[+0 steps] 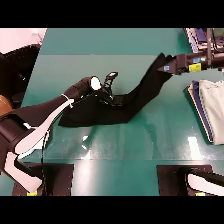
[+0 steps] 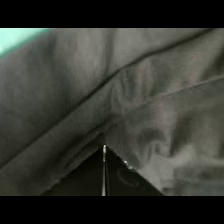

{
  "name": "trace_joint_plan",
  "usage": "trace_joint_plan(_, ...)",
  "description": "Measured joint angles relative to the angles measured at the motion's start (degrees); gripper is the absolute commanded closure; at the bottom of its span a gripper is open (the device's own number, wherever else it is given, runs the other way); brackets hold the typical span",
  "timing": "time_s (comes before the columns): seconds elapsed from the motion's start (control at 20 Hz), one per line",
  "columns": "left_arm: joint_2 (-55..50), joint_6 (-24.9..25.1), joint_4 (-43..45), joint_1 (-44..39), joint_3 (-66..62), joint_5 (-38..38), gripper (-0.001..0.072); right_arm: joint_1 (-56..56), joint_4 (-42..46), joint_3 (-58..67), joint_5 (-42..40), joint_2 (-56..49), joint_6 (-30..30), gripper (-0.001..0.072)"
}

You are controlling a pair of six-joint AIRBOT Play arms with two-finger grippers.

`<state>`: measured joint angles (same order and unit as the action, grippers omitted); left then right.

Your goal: Fold the shirts.

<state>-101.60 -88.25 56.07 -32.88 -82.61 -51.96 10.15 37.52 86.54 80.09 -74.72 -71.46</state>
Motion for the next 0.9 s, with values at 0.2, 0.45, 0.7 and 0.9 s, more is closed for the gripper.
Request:
trace_joint_plan(0.2,-0.3,0.4,0.4,-0.1,-0.2,-1.3,0.0685,6.0,-0.3,3.2,-2.3,0.0,-0.4,0.0696)
trace_joint_plan(0.45,6.3,1.0,4.5,5.7,-0.3,-3.8,0.0684,15.1,-0.5,4.8,-7.3,-0.6,-0.4,0.0696)
trace_joint_plan(0.7,19.7,1.2,13.8,19.7,-0.3,-8.0,0.0684,29.9,-0.6,5.6,-18.6,-7.6,0.8,0.0682)
trace_joint_plan(0.9,29.4,1.3,18.8,31.0,-0.3,-10.3,0.0684,40.5,-0.3,12.9,-26.9,-19.9,2.0,0.0071)
